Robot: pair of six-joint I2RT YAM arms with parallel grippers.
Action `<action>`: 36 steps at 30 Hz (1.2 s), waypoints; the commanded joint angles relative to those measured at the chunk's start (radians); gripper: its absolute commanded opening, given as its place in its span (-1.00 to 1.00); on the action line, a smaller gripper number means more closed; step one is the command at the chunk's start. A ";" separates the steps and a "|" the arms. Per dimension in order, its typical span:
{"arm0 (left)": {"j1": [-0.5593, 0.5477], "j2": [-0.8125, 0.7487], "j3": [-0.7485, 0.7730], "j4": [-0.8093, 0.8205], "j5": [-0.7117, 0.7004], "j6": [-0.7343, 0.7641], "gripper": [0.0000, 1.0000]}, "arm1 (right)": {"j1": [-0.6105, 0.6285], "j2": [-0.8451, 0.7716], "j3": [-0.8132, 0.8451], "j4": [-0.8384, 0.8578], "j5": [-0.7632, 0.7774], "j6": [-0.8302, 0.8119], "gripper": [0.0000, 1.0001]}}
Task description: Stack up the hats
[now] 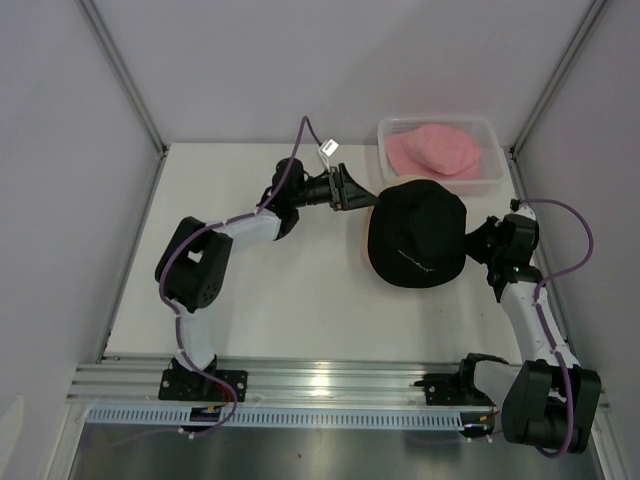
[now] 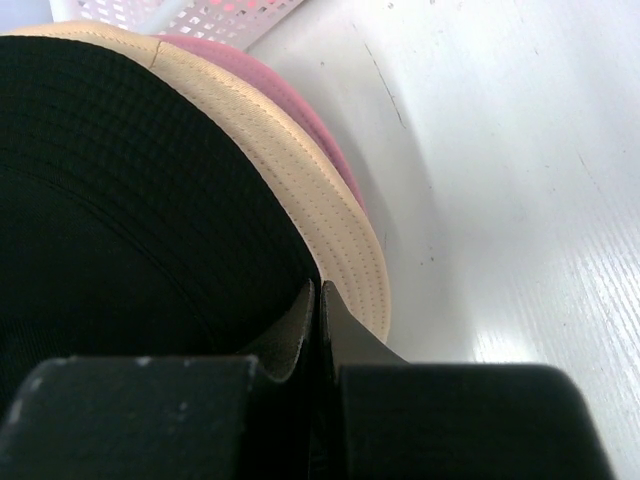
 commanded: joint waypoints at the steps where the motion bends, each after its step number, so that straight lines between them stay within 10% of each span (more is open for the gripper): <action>1: -0.014 0.030 0.093 0.073 0.015 -0.043 0.79 | 0.013 0.012 0.054 0.031 -0.018 -0.019 -1.00; 17: -0.018 0.165 0.191 0.061 0.001 -0.092 0.65 | 0.025 0.054 0.074 0.042 -0.021 -0.030 -1.00; 28: -0.034 0.199 0.208 0.105 0.030 -0.141 -0.27 | 0.031 0.064 0.077 0.046 -0.015 -0.026 -1.00; 31: -0.034 0.212 0.212 0.092 0.019 -0.145 -0.96 | 0.034 0.063 0.078 0.043 -0.007 -0.028 -1.00; 36: -0.034 0.177 0.205 -0.151 -0.102 -0.024 -0.99 | 0.040 0.074 0.071 0.029 0.036 -0.028 -1.00</action>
